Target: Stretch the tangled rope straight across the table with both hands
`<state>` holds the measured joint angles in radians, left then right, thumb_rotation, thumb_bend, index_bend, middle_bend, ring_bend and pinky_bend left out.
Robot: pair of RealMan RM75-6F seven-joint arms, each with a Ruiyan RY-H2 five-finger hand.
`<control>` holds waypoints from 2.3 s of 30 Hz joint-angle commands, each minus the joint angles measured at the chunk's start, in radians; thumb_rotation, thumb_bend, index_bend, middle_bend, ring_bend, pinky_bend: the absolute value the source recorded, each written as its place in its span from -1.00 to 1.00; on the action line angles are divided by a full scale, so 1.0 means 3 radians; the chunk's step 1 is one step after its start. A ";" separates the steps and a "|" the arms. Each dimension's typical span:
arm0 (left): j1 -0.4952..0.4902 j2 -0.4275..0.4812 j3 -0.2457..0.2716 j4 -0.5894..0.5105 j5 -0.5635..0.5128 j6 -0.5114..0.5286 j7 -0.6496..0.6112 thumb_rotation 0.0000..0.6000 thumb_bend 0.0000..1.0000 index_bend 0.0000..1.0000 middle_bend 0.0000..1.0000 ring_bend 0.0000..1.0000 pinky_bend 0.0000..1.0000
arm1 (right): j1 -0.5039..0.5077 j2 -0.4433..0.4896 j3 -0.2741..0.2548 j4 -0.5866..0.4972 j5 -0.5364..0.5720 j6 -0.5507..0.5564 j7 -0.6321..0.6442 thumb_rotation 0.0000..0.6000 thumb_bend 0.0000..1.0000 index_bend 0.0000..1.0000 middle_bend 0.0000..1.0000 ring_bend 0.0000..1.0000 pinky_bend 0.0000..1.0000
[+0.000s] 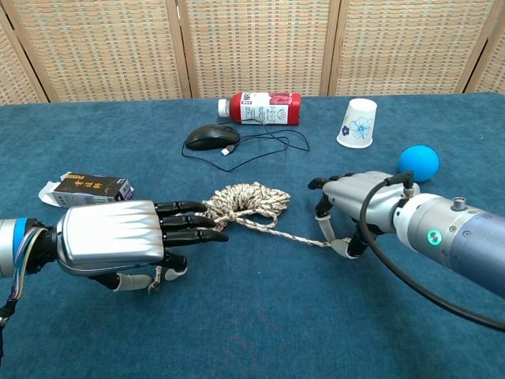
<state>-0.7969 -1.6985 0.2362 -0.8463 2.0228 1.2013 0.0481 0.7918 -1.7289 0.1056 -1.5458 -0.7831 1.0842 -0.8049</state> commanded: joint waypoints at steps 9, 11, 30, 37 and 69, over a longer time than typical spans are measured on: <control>-0.0040 -0.0051 0.0018 -0.0015 -0.0015 0.0001 0.0023 1.00 -0.16 -0.01 -1.00 -1.00 -1.00 | -0.0001 0.0021 0.0007 -0.0029 -0.0003 -0.0002 0.0007 1.00 0.10 0.44 -1.00 -1.00 -1.00; -0.0040 -0.0055 0.0023 -0.0019 -0.0018 0.0005 0.0020 1.00 -0.13 0.04 -1.00 -1.00 -1.00 | -0.0002 0.0025 0.0005 -0.0035 -0.0006 -0.0001 0.0006 1.00 0.10 0.44 -1.00 -1.00 -1.00; 0.0010 -0.0035 0.0041 0.0031 -0.0101 0.0116 -0.0056 1.00 0.05 0.66 -1.00 -1.00 -1.00 | -0.0022 0.0025 -0.0021 -0.0014 -0.0044 0.0021 0.0019 1.00 0.10 0.46 -1.00 -1.00 -1.00; 0.0127 0.0117 -0.0025 0.0096 -0.0222 0.0378 -0.0212 1.00 0.10 0.68 -1.00 -1.00 -1.00 | -0.0038 0.0064 0.0003 -0.0010 -0.0184 0.0103 0.0055 1.00 0.10 0.48 -1.00 -1.00 -1.00; 0.0731 0.0207 -0.0260 0.1595 -0.0879 0.0451 -0.0956 1.00 0.16 0.71 -1.00 -1.00 -1.00 | -0.0058 0.0209 0.0271 0.1009 -0.0143 0.0247 -0.0177 1.00 0.10 0.50 -1.00 -1.00 -1.00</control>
<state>-0.5974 -1.6247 0.1613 -0.3994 1.7752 1.3474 -0.2073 0.7786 -1.6704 0.1832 -1.2513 -0.8311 1.1623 -0.8590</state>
